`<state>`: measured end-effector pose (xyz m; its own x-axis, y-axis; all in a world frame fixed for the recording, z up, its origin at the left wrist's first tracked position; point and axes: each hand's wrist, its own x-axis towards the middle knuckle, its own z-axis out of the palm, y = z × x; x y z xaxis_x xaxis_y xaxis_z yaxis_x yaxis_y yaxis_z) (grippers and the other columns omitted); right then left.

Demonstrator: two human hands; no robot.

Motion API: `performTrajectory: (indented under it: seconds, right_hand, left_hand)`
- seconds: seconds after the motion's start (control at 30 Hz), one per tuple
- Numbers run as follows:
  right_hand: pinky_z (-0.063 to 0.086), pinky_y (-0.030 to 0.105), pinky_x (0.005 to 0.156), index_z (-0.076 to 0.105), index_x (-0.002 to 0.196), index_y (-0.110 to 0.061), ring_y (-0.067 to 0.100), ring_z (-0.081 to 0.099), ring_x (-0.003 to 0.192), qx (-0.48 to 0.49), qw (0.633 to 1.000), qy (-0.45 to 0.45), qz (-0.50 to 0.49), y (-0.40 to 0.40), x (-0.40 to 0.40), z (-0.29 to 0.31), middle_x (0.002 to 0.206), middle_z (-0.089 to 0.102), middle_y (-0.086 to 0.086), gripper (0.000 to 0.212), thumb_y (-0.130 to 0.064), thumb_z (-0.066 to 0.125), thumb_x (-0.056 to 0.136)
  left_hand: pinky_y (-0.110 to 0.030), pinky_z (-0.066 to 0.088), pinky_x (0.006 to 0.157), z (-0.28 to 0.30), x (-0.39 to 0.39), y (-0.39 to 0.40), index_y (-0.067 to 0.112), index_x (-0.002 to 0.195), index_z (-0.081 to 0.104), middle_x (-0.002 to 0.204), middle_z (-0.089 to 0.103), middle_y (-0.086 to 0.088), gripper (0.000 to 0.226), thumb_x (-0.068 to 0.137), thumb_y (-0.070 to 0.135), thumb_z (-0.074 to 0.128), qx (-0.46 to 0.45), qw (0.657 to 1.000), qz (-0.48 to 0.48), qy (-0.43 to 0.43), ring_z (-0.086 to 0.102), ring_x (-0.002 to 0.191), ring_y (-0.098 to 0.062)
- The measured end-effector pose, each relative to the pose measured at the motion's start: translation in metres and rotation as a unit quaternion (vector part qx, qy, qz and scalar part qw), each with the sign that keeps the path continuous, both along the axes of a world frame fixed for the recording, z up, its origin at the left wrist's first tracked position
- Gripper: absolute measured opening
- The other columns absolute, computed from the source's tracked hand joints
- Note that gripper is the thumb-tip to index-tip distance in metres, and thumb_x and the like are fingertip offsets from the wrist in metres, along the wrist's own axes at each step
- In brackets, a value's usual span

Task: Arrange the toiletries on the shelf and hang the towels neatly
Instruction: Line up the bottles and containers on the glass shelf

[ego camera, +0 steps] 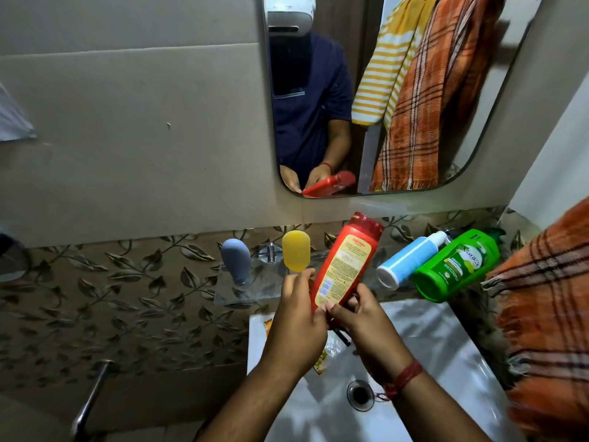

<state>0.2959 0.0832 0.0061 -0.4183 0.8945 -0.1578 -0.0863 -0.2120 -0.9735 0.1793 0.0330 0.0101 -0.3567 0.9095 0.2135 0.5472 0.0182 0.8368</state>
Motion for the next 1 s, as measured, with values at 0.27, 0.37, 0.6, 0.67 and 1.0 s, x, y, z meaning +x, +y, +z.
performTrajectory:
  seconds: [0.27, 0.37, 0.6, 0.67, 1.0]
  right_hand:
    - [0.054, 0.037, 0.084, 0.058, 0.111, -0.023, 0.018, 0.069, 0.095, 0.274, 0.919, -0.28, -0.036, 0.051, 0.015, 0.038, 0.102, 0.074, -0.001, 0.048, 0.007, 0.064, 0.074]
    - [0.046, 0.031, 0.076, 0.054, 0.114, -0.015, 0.03, 0.065, 0.104, 0.303, 0.886, -0.35, -0.037, 0.074, 0.019, 0.056, 0.11, 0.071, 0.011, 0.042, 0.003, 0.063, 0.078]
    - [0.043, 0.027, 0.083, 0.054, 0.117, -0.013, 0.029, 0.063, 0.11, 0.276, 0.878, -0.391, -0.001, 0.103, 0.022, 0.065, 0.119, 0.068, 0.012, 0.04, 0.0, 0.065, 0.081]
    - [0.045, 0.027, 0.084, 0.054, 0.117, -0.014, 0.027, 0.064, 0.109, 0.274, 0.882, -0.383, 0.003, 0.105, 0.021, 0.064, 0.119, 0.069, 0.01, 0.041, -0.004, 0.069, 0.08]
    - [0.044, 0.03, 0.094, 0.051, 0.123, -0.016, 0.022, 0.062, 0.116, 0.27, 0.888, -0.372, 0.02, 0.107, 0.024, 0.061, 0.125, 0.066, 0.005, 0.045, -0.007, 0.071, 0.084]
  left_hand:
    - [-0.032, 0.052, 0.084, 0.023, 0.015, 0.044, 0.028, 0.122, 0.053, 0.114, 0.06, 0.004, 0.049, 0.084, -0.003, 0.049, 0.058, 0.997, -0.025, 0.034, 0.059, 0.102, -0.014]
    - [-0.027, 0.051, 0.08, 0.028, 0.021, 0.069, 0.025, 0.121, 0.054, 0.11, 0.064, 0.001, 0.051, 0.083, -0.007, 0.044, 0.053, 0.998, -0.028, 0.016, 0.06, 0.098, -0.012]
    - [0.0, 0.039, 0.06, 0.027, 0.027, 0.093, 0.017, 0.118, 0.055, 0.096, 0.058, 0.006, 0.032, 0.095, -0.004, 0.047, 0.006, 0.999, -0.032, 0.025, 0.053, 0.074, 0.012]
    - [0.002, 0.038, 0.059, 0.027, 0.026, 0.095, 0.014, 0.119, 0.055, 0.096, 0.056, 0.006, 0.03, 0.097, -0.004, 0.046, -0.003, 0.999, -0.034, 0.019, 0.05, 0.071, 0.018]
    - [-0.02, 0.043, 0.08, 0.019, 0.019, 0.1, 0.02, 0.129, 0.054, 0.121, 0.067, 0.0, 0.031, 0.099, 0.011, 0.054, -0.042, 0.999, -0.025, 0.006, 0.059, 0.106, -0.012]
